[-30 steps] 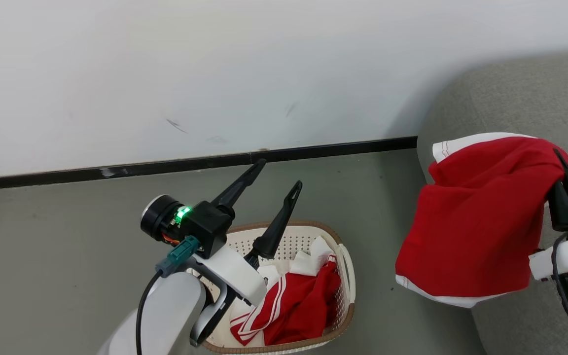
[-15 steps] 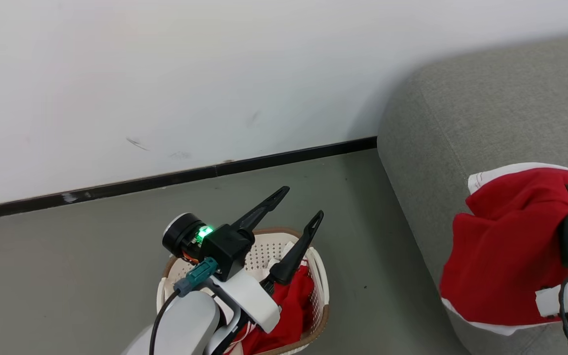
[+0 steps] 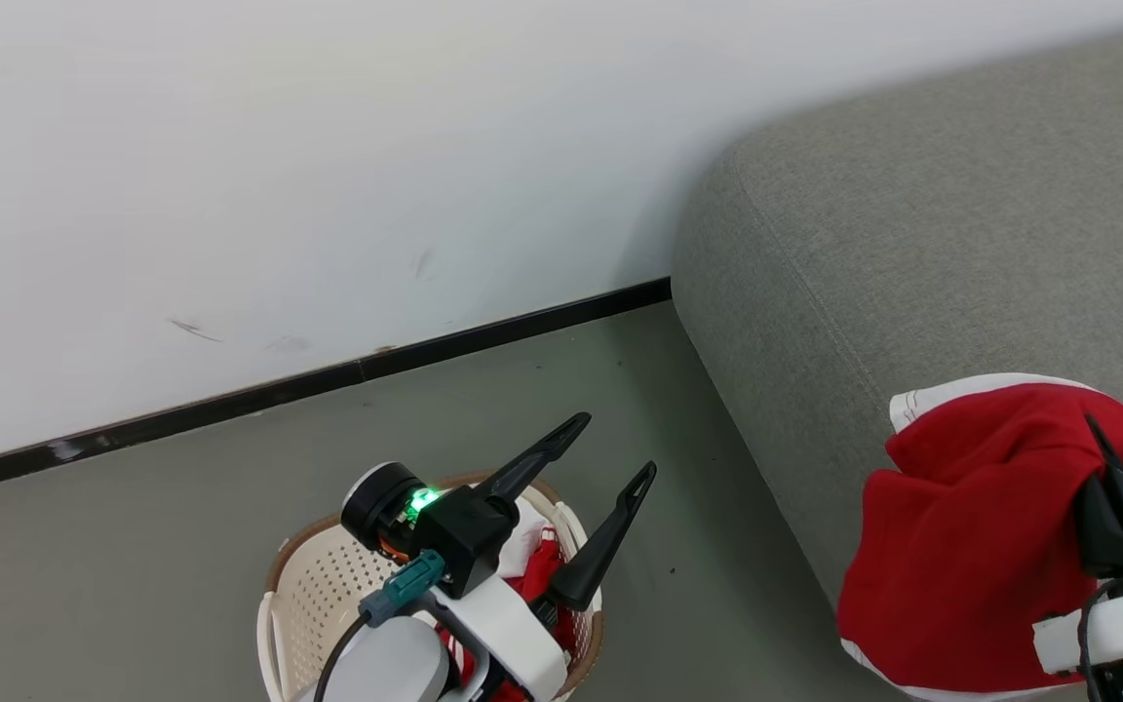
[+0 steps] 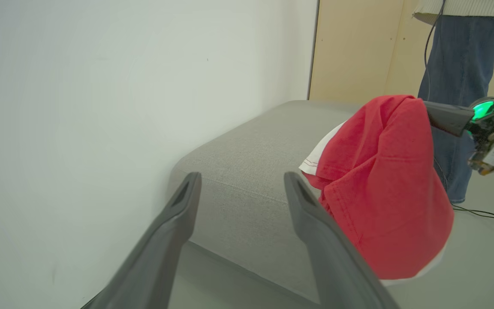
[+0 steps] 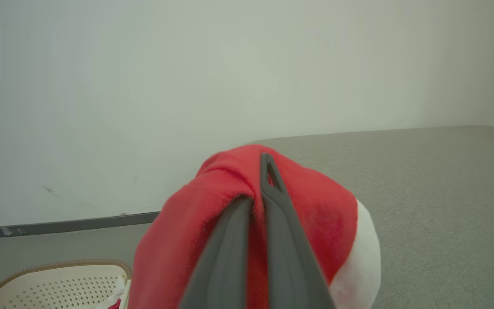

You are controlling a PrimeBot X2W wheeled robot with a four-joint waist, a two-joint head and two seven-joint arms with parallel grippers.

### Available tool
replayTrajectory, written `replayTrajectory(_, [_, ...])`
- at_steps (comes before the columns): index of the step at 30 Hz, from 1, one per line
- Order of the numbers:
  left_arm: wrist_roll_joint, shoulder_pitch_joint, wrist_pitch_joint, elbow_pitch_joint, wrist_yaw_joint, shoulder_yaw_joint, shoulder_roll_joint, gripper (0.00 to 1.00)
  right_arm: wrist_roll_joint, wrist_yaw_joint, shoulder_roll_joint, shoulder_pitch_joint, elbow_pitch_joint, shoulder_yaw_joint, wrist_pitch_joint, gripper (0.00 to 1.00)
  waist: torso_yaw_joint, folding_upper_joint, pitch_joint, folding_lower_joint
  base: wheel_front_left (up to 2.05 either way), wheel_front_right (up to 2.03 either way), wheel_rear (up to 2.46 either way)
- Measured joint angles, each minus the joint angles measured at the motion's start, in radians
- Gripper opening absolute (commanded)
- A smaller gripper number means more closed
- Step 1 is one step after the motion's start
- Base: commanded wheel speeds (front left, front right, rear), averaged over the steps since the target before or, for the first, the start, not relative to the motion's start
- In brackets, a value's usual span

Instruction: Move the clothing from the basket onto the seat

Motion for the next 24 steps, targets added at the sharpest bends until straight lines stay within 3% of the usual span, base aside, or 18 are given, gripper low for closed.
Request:
replayTrajectory(8, [0.005,0.027,-0.005,-0.032,0.019,0.002,0.0,1.0,0.035,0.0,-0.029,-0.038,0.055,0.032,0.0,0.0,-0.032,0.0,0.008,0.0,0.0,0.0,0.0])
replayTrajectory(14, [0.014,0.031,-0.007,-0.059,0.035,0.008,0.004,1.0,0.072,0.0,-0.131,-0.209,0.098,0.046,0.033,0.0,-0.028,0.0,0.031,0.0001,0.0,0.0,0.0])
replayTrajectory(24, [0.033,0.032,-0.007,-0.113,0.066,0.023,0.036,1.0,0.166,0.0,-0.218,-0.445,0.186,-0.016,0.102,0.0,-0.009,0.0,0.085,0.0,0.0,0.0,0.0])
